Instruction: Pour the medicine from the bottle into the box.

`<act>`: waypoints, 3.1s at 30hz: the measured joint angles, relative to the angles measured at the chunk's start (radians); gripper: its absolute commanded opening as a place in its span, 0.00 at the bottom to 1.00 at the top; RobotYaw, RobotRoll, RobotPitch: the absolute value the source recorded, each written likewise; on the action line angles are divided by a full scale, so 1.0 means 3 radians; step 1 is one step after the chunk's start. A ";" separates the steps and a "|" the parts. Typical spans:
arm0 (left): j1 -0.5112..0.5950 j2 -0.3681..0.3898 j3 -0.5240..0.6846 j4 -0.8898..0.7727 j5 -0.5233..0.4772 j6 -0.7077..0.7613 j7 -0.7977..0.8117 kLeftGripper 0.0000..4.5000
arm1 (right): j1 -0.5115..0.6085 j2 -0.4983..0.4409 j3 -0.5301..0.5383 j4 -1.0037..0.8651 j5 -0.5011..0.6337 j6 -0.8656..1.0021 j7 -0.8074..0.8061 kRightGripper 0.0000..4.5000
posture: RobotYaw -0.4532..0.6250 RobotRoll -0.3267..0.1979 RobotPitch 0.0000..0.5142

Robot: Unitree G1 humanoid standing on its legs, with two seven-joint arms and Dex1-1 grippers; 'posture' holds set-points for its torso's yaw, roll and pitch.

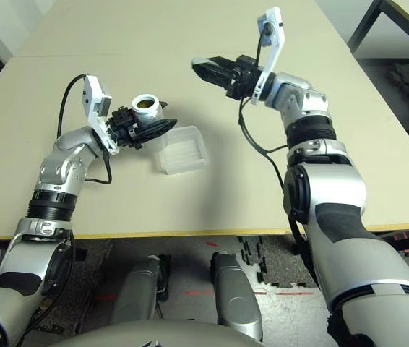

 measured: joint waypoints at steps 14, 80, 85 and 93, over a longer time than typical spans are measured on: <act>-0.0128 0.0066 0.0029 0.0312 0.0129 -0.0154 0.0162 0.59 | 0.0556 -0.0054 0.0208 -0.0212 -0.0384 -0.0026 -0.0886 0.57 | 0.37 0.62 0.31; -0.0313 0.0273 0.0037 0.0612 0.0389 -0.0206 0.0332 0.59 | 0.1004 -0.0568 0.0854 -0.1683 0.0074 -0.0492 0.1742 1.00 | 0.36 0.62 0.29; -0.0366 0.0352 -0.0012 0.0669 0.0472 -0.0156 0.0330 0.59 | 0.1012 -0.0572 0.0914 -0.1638 -0.0058 -0.0632 0.1726 1.00 | 0.36 0.62 0.29; -0.0491 0.0381 -0.0053 0.0754 0.0592 -0.0124 0.0331 0.59 | 0.0996 -0.0542 0.0921 -0.1524 -0.0088 -0.0679 0.1685 1.00 | 0.36 0.62 0.29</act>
